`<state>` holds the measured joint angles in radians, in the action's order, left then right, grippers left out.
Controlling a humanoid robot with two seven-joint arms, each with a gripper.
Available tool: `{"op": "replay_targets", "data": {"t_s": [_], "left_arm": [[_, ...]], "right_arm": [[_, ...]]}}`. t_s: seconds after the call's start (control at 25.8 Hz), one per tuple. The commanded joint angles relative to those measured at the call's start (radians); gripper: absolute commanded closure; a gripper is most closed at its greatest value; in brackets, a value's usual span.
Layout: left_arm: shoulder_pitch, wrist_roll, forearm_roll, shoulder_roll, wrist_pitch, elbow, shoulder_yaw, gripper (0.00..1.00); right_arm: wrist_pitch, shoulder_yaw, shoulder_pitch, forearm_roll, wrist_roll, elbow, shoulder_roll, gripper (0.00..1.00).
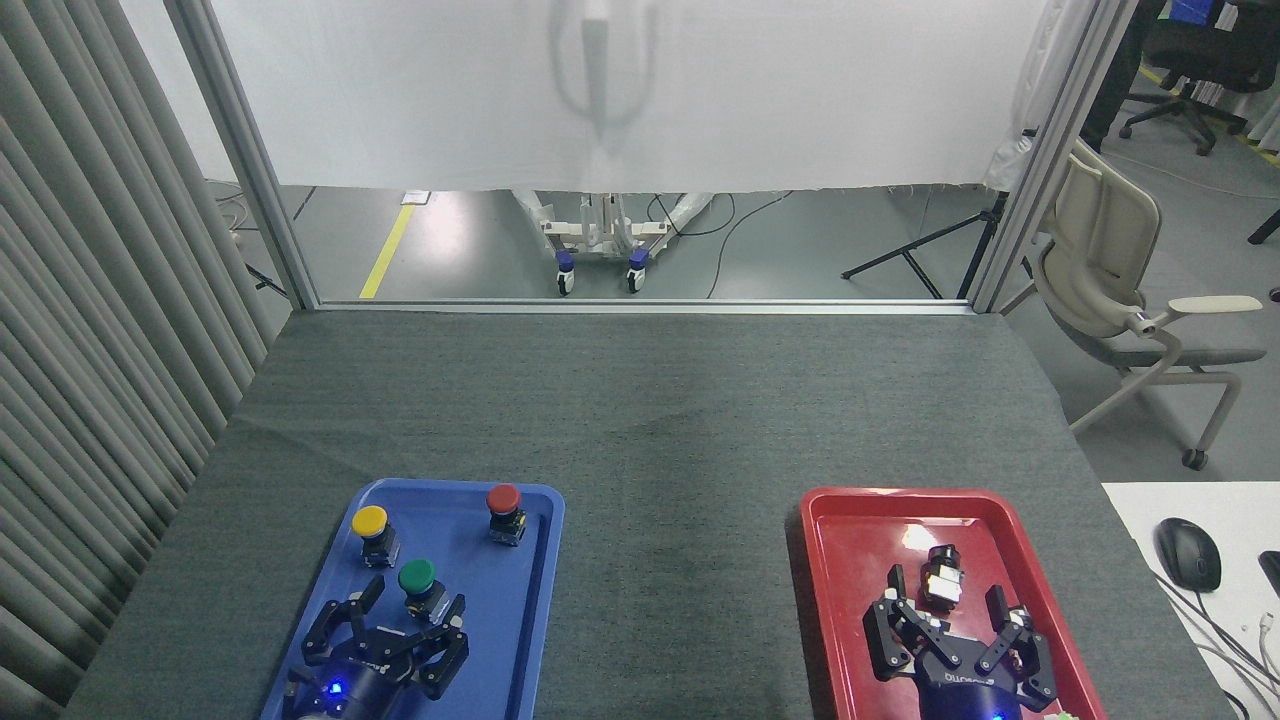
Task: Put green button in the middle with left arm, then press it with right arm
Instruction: 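Grasp the green button with the left gripper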
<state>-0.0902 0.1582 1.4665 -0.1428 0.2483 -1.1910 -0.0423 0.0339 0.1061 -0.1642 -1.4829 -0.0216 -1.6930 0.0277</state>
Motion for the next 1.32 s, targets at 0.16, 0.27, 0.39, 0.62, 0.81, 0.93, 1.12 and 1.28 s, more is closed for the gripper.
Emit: {"op": "replay_targets", "data": {"t_s": [0.16,0.27,0.39,0.62,0.81,0.93,1.12,1.28], "left_arm": [[-0.056,-0.008,-0.002,0.002,0.003,0.105,-0.045,0.13],[-0.071,-0.008,-0.002,0.005,-0.004,0.143,-0.048,0.19],[-0.077,-0.006,-0.005,0.003,0.002,0.149,-0.048,0.41],[-0.077,-0.009,-0.005,-0.011,0.058,0.151,-0.048,0.91],[-0.071,0.007,-0.038,-0.014,0.226,0.133,-0.039,1.00],[-0.072,0.004,-0.040,-0.012,0.272,0.093,-0.045,1.00],[-0.094,-0.009,-0.037,0.008,0.278,-0.001,-0.143,1.00],[-0.163,-0.019,-0.029,0.060,0.282,0.067,-0.212,1.00]], "right_arm": [[-0.129,-0.017,0.000,-0.042,0.071,0.003,-0.012,0.01],[-0.173,-0.016,-0.020,-0.043,0.075,0.007,-0.022,0.00],[-0.173,-0.016,-0.034,-0.042,0.075,0.007,-0.020,0.01],[-0.146,-0.046,-0.035,-0.014,0.077,0.006,0.001,0.01],[-0.146,-0.046,-0.035,-0.016,0.077,0.006,-0.002,0.01],[-0.146,-0.046,-0.037,-0.017,0.077,0.006,-0.003,0.01],[-0.146,-0.043,-0.032,-0.022,0.075,0.007,-0.008,0.01],[-0.149,-0.042,-0.031,-0.034,0.075,0.006,-0.008,0.01]]}}
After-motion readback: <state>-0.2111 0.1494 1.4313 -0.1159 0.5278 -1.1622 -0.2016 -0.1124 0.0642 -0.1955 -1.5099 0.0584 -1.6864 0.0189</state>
